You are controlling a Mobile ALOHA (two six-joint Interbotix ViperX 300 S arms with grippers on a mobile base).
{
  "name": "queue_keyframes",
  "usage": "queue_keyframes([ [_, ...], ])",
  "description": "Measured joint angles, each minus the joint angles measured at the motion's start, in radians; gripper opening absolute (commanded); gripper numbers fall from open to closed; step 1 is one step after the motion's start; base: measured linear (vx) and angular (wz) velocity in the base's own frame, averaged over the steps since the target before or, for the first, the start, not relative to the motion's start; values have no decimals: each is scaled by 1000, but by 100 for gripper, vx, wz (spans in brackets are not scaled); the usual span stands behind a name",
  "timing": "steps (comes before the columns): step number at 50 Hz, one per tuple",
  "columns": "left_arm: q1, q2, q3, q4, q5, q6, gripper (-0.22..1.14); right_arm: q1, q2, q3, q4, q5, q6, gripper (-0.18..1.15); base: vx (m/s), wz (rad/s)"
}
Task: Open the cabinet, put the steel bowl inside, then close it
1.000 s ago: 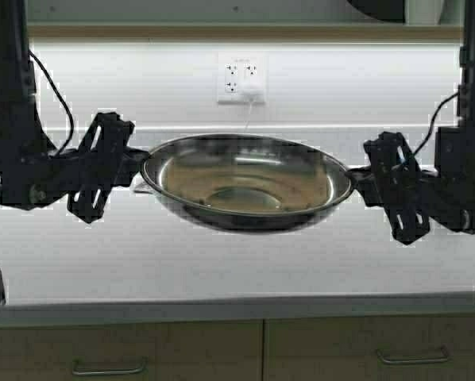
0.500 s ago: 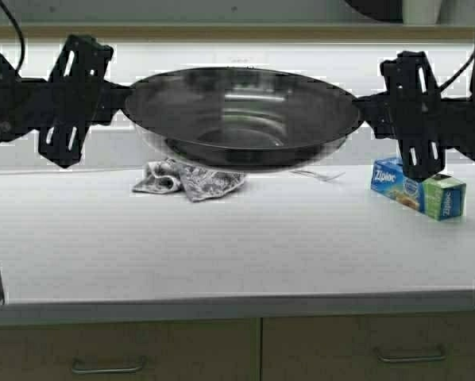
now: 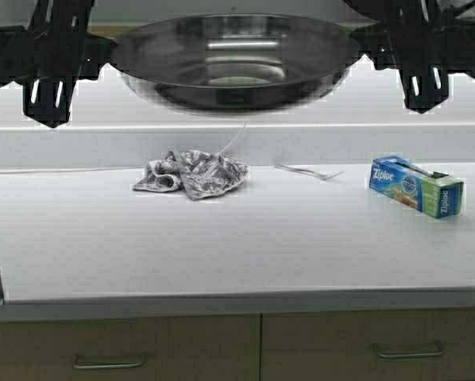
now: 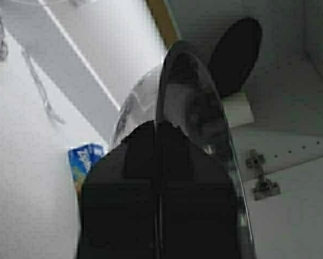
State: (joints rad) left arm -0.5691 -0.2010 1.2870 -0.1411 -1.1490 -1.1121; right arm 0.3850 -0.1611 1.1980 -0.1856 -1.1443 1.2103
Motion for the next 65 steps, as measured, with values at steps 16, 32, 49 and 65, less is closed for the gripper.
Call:
queue_keyframes([
  [16,-12,-288,-141,-64,394,132,3,2,-135,-64,0,163,57,8,0,0],
  [32,-12,-360,-247,-179,575,230,3,2,-167,-195,-25,304,144,8,1,0],
  [49,-11,-284,-359,-190,611,236,3,-2,-225,-299,-29,479,149,8,7,0],
  [65,-8,-169,-508,-190,637,236,3,-6,-195,-443,-28,588,147,8,18,2],
])
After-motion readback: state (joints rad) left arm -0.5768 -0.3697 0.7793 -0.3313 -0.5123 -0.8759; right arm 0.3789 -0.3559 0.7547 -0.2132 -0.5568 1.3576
